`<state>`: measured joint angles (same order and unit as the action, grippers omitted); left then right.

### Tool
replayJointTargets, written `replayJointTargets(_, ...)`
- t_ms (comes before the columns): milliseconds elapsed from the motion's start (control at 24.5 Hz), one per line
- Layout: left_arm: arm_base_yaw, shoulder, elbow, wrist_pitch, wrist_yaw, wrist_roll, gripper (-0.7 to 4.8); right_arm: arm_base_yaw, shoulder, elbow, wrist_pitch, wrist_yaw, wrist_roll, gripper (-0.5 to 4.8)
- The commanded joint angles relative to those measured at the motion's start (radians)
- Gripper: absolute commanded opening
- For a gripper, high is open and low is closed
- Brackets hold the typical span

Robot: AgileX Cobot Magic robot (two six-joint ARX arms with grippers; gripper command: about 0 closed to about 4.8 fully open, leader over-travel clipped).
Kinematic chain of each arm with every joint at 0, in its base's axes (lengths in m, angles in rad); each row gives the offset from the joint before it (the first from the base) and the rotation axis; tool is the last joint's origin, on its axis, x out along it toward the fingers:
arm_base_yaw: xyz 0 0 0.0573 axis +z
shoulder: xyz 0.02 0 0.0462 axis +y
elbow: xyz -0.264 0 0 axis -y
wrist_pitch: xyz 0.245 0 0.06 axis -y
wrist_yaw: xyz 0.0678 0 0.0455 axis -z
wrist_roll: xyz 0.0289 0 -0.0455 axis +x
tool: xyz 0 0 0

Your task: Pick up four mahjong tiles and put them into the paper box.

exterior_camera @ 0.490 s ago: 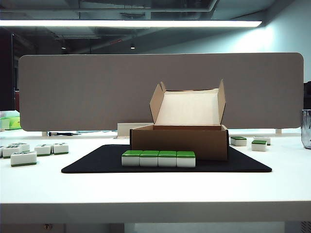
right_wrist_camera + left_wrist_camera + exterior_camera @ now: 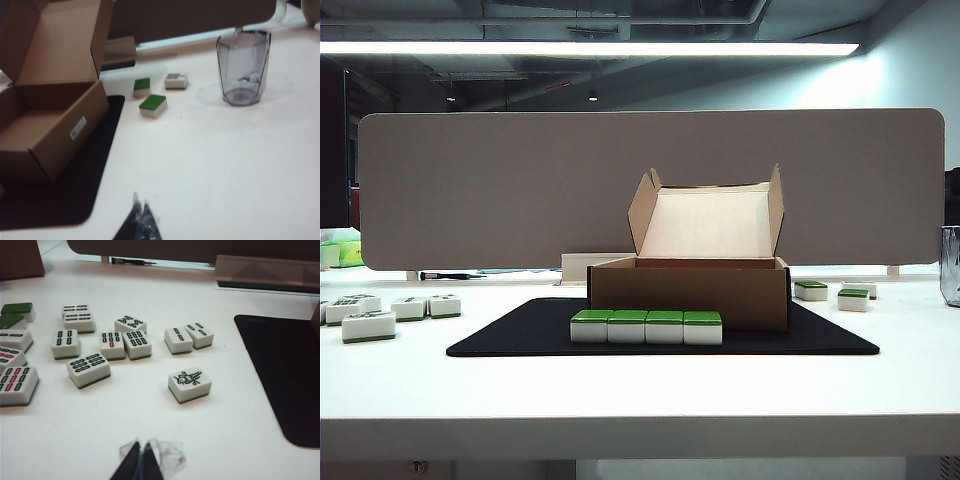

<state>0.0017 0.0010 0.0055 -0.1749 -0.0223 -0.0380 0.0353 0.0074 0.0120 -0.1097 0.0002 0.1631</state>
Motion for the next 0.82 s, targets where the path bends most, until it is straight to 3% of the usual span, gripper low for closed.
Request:
replayJointTargets(41, 0.000, 0.000, 0.000, -0.014, 0.003, 0.000, -0.06, 0.002, -0.007, 0.047, 0.031, 0.002, 0.047, -0.02)
replayJointTargets(163, 0.000, 0.000, 0.000, -0.014, 0.008, -0.001, -0.06, 0.002, -0.007, 0.090, 0.023, 0.008, 0.100, -0.02)
replayJointTargets(490, 0.000, 0.000, 0.000, -0.014, 0.008, -0.003, -0.06, 0.002, -0.008, 0.299, -0.090, -0.074, 0.101, -0.02)
replayJointTargets(612, 0.000, 0.000, 0.000, -0.014, 0.008, -0.003, -0.06, 0.002, -0.008, 0.379, -0.179, -0.116, 0.098, -0.02)
replayJointTargets(816, 0.000, 0.001, 0.000, -0.014, 0.008, -0.003, -0.06, 0.002, -0.008, 0.583, -0.490, -0.164, 0.098, -0.01)
